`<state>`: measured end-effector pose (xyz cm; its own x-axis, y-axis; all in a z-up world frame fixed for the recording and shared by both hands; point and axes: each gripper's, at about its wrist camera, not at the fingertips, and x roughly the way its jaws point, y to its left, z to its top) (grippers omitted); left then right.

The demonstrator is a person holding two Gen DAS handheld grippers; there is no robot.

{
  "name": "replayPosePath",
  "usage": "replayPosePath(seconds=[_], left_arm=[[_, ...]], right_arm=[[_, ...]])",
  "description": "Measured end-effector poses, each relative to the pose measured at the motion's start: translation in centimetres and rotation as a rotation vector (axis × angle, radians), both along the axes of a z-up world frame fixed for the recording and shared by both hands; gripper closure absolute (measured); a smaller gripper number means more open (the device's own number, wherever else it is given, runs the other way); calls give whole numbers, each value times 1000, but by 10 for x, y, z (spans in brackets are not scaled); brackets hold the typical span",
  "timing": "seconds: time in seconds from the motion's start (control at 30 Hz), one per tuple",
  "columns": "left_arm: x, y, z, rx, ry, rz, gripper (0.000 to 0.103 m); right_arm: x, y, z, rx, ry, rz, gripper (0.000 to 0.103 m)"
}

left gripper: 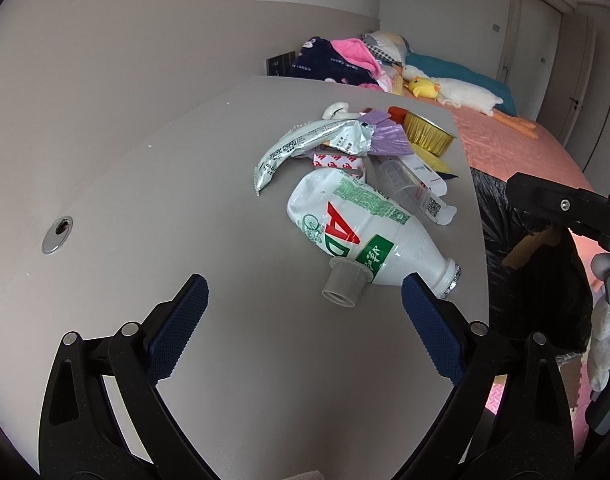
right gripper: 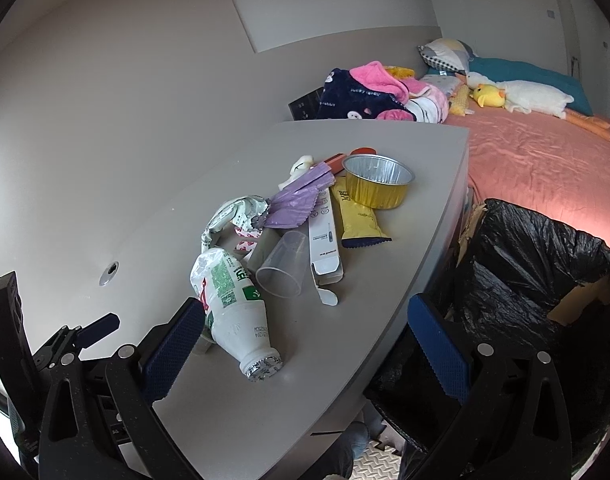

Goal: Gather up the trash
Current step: 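Close the right tool on the white bottle's body and lift it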

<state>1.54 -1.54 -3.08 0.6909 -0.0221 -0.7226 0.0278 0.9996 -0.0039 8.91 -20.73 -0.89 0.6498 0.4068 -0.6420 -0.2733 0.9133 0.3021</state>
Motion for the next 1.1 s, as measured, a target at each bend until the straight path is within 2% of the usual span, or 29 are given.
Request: replayPosePath(seconds=[0.07, 0.13, 0.33, 0.53, 0.63, 0.8, 0.87, 0.97, 1.1], left_arm=[[5, 2, -7, 4, 31, 3, 24], [8, 4, -13, 1, 52, 0, 29], [19, 4, -20, -47, 70, -41, 30], [29, -5, -22, -18, 74, -78, 31], [34, -5, -27, -26, 92, -95, 40], [40, -1, -35, -40, 115, -107, 58], [40, 1, -35, -42, 111, -107, 70], [39, 10, -35, -67, 110, -85, 71], [39, 24, -31, -72, 102, -37, 71]], right_arm=[[1, 2, -2, -1, 2, 7, 2], [3, 4, -5, -4, 7, 16, 2], [9, 8, -11, -9, 19, 27, 2], [14, 11, -11, -9, 19, 32, 2], [16, 16, -12, -16, 19, 47, 2], [18, 31, -15, -41, 26, 85, 10], [18, 37, -17, -49, 30, 101, 12], [19, 47, -19, -64, 35, 127, 15], [21, 60, -21, -74, 51, 172, 25]])
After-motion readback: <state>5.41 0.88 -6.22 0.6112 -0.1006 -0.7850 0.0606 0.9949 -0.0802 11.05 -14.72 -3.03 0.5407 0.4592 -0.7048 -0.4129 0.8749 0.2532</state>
